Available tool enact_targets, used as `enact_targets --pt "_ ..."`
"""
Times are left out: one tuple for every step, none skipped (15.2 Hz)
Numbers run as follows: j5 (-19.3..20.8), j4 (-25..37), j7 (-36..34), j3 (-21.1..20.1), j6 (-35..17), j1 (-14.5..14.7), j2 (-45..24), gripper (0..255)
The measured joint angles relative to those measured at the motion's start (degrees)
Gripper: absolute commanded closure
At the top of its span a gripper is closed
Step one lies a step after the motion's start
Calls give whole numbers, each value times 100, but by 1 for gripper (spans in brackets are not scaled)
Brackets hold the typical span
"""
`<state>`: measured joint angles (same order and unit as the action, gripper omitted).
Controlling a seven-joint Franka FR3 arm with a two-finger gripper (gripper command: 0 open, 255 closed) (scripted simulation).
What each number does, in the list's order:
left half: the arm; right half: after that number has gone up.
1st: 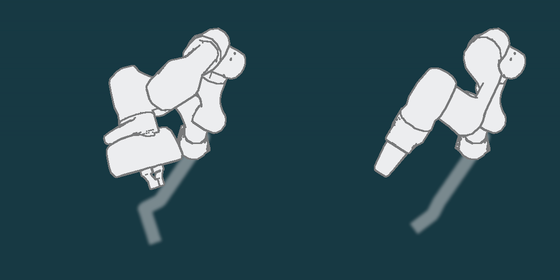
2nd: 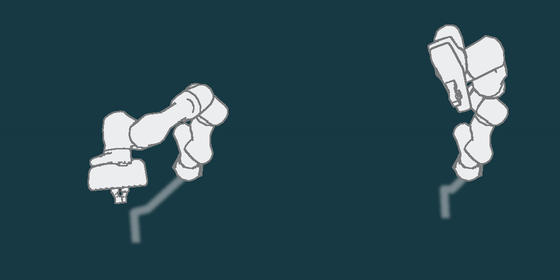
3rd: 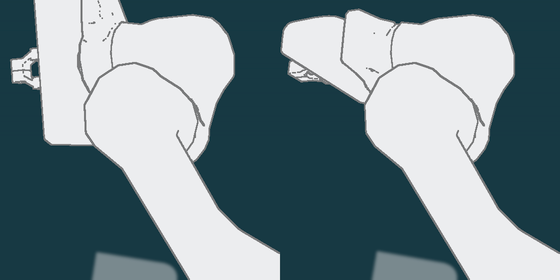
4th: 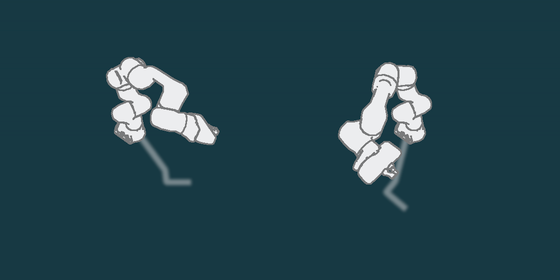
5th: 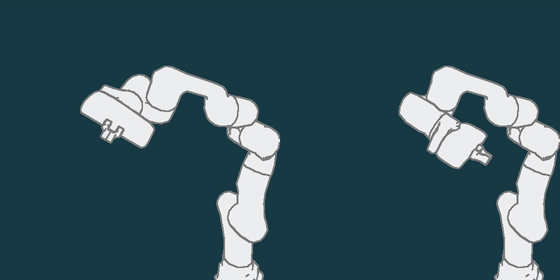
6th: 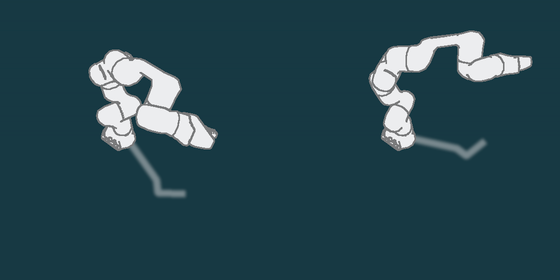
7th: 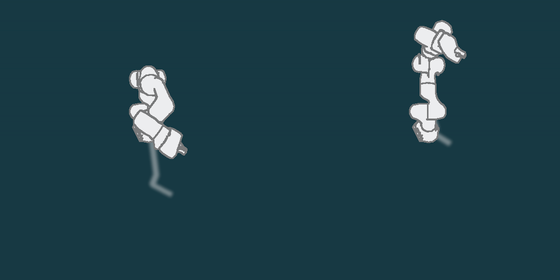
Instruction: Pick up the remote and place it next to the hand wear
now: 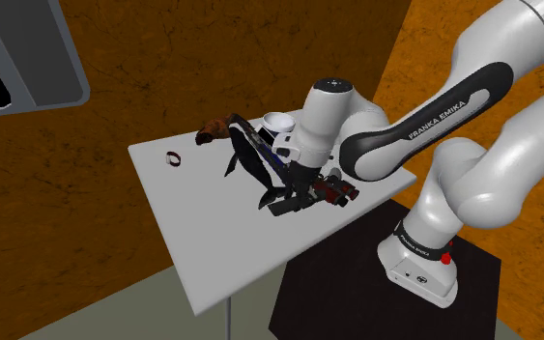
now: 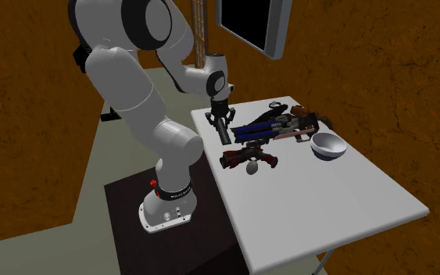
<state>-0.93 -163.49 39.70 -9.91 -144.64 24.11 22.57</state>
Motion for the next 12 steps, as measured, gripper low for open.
enact_targets --pt "-9 39 23 18 117 5 79 255" --pt "-21 71 39 31 232 14 162 255" --pt "-26 104 54 44 334 18 232 255" --pt "-41 119 67 55 453 32 336 255" --pt "-49 138 90 74 569 37 434 255" --pt "-58 184 87 74 673 48 492 255" --pt "-63 221 99 85 783 53 565 255" --pt "-64 267 112 98 889 55 624 255" --pt "-73 303 110 98 983 65 682 255" --pt "-76 336 119 107 1082 69 748 255" --pt "-77 378 134 122 1190 70 814 255" --pt "-81 425 134 125 1284 75 862 255"
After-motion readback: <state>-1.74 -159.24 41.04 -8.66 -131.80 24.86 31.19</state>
